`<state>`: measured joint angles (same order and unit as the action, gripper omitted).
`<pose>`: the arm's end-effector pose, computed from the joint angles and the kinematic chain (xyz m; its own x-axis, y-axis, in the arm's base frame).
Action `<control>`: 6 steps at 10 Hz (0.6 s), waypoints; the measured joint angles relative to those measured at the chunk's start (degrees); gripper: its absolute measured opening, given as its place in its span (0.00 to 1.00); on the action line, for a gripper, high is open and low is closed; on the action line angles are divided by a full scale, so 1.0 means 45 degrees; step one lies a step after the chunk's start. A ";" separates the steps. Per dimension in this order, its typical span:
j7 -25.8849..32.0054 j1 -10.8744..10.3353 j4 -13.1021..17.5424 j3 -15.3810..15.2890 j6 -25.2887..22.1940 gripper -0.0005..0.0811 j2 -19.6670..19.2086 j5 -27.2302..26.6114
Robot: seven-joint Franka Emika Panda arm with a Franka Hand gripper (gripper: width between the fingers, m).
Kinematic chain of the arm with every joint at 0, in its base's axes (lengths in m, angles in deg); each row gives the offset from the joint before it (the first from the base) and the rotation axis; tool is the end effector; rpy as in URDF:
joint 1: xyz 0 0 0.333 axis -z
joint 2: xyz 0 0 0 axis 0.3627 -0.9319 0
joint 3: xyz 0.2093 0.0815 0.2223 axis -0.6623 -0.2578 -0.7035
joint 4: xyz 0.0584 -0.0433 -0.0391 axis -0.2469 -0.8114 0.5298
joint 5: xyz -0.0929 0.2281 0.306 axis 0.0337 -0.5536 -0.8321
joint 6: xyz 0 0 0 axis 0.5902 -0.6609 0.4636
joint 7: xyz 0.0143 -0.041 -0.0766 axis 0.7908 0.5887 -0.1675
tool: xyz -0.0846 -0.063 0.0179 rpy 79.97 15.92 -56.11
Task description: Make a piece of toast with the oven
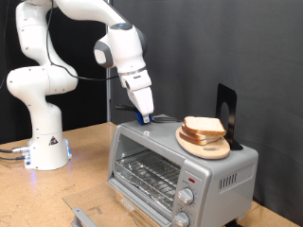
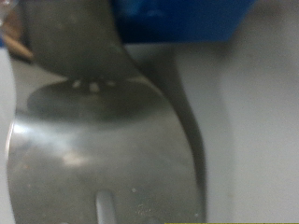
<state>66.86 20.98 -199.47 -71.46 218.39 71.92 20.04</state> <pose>0.3626 0.1543 0.3788 0.9142 0.3523 0.2002 0.3866 -0.9062 -0.1711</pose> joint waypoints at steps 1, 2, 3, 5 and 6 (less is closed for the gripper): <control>0.0003 -0.0003 0.0004 0.0052 -0.0329 0.45 0.0255 -0.0105; 0.0003 0.0000 0.0025 0.0168 -0.0706 0.45 0.0569 -0.0135; 0.0003 0.0003 0.0054 0.0325 -0.1028 0.45 0.0902 -0.0189; 0.0000 0.0017 0.0157 0.0701 -0.1659 0.45 0.1499 -0.0257; -0.0005 0.0063 0.0264 0.0880 -0.2085 0.45 0.1709 -0.0224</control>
<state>66.84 21.27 -198.28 -67.50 209.01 79.61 19.03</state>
